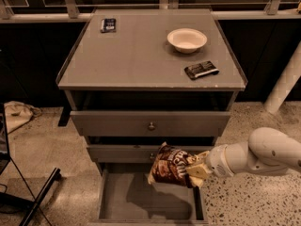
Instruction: Pick brown chip bag from bottom drawer and place on counter
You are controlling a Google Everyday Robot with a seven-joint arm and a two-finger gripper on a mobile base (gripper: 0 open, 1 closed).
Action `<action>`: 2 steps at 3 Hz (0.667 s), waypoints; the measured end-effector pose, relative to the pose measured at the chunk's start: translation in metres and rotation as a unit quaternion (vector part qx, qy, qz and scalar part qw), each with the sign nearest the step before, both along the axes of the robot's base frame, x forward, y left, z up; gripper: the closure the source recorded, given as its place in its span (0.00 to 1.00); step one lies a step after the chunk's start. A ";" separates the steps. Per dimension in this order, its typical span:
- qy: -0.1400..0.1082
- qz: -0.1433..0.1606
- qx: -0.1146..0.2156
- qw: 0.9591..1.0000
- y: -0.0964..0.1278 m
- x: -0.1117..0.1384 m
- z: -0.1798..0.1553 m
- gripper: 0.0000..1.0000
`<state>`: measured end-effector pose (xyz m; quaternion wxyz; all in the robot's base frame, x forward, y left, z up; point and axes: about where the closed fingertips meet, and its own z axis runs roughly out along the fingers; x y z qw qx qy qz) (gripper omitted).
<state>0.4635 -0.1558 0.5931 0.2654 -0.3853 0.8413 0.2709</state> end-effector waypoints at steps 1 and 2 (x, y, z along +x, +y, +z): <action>-0.004 0.031 -0.005 0.999 0.013 -0.023 0.039 1.00; -0.029 0.059 -0.003 0.998 0.025 -0.026 0.096 1.00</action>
Offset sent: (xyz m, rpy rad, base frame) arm -0.0245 0.0359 0.1731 0.0013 -0.1285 0.1821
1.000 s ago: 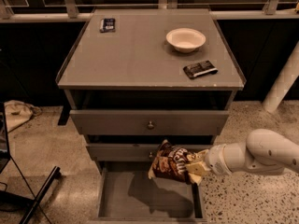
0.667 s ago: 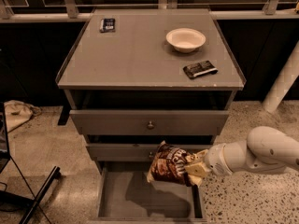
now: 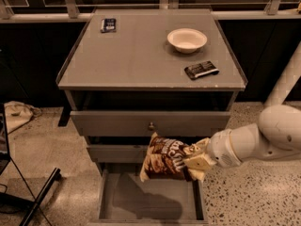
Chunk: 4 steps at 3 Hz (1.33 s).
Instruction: Pick brown chip bag from bottom drawer and place on counter
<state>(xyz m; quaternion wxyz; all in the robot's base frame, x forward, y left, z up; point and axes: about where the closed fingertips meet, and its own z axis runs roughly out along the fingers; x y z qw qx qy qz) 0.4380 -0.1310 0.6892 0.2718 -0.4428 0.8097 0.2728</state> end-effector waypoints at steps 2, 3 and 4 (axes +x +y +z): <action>-0.059 0.074 0.000 0.995 0.043 0.019 0.107 1.00; -0.093 0.103 -0.015 0.990 0.068 0.018 0.155 1.00; -0.093 0.103 -0.015 0.990 0.068 0.018 0.155 1.00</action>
Offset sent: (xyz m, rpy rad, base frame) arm 0.0322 0.0702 0.1702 -0.0109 -0.1907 0.2325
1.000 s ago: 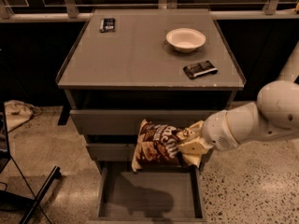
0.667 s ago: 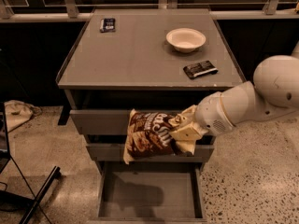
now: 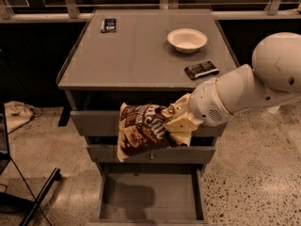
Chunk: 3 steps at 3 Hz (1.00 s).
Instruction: Pick brown chip bag from bottom drawer and place on counter
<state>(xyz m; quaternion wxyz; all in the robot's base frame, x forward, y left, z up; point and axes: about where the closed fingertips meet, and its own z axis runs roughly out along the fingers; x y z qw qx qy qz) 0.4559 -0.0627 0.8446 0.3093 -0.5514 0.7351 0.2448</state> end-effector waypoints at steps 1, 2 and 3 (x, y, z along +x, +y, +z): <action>-0.036 0.005 0.004 0.999 0.004 -0.004 0.026 1.00; -0.091 0.017 -0.007 0.996 0.015 -0.002 0.079 1.00; -0.128 0.020 -0.011 0.992 0.020 0.021 0.124 1.00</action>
Offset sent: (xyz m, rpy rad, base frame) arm 0.0073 0.0294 0.1560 -0.0380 -0.3403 0.0656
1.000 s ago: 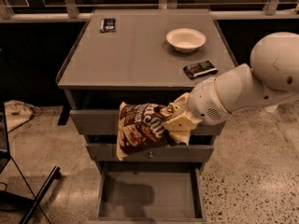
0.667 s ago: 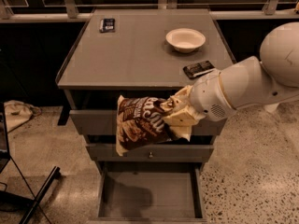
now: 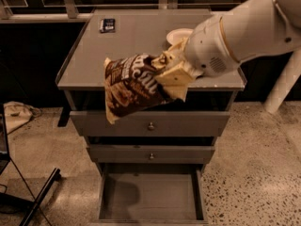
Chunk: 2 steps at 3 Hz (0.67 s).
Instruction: Pick brown chip bag from bottom drawer and place on counter
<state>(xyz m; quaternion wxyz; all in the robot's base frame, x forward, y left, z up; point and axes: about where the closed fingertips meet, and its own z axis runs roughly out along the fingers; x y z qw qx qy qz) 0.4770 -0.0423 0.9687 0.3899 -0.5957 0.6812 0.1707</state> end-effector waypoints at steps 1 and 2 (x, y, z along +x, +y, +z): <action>-0.030 -0.030 0.016 0.999 -0.007 0.040 0.028 1.00; -0.051 -0.067 0.032 0.996 -0.014 0.080 0.045 1.00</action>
Offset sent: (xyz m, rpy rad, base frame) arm 0.1314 -0.0287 0.0657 0.1047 -0.1470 -0.2379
